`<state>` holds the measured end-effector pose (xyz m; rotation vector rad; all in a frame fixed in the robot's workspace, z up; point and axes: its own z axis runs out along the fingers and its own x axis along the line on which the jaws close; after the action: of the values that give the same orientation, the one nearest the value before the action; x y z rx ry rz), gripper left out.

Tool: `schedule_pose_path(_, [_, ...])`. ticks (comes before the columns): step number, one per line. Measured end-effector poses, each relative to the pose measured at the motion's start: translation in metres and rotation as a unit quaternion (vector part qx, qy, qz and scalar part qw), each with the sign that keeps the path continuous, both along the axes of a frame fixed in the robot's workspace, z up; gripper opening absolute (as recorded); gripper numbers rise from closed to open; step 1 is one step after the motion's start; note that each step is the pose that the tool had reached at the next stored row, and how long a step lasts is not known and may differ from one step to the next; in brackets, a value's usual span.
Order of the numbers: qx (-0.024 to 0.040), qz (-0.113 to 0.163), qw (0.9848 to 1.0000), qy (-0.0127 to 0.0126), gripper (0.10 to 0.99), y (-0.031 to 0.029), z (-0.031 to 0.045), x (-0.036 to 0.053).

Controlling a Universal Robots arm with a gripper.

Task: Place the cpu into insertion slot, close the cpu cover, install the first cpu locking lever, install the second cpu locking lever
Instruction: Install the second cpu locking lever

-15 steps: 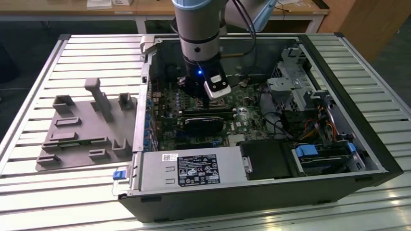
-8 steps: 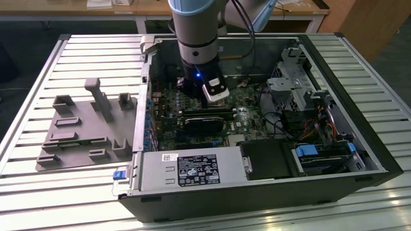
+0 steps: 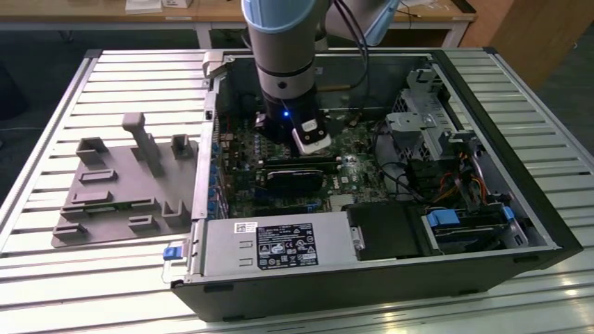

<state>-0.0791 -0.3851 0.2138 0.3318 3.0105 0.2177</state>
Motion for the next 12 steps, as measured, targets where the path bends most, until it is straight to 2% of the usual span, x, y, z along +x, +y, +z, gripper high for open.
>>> schedule_pose_path(2, [0.0082, 0.000, 1.0000, 0.0000, 0.102, -0.0022, -0.0013, -0.0008])
schedule_pose_path(12, [0.0380, 0.000, 0.9993, 0.0000, 0.102, -0.0131, -0.0085, -0.0027])
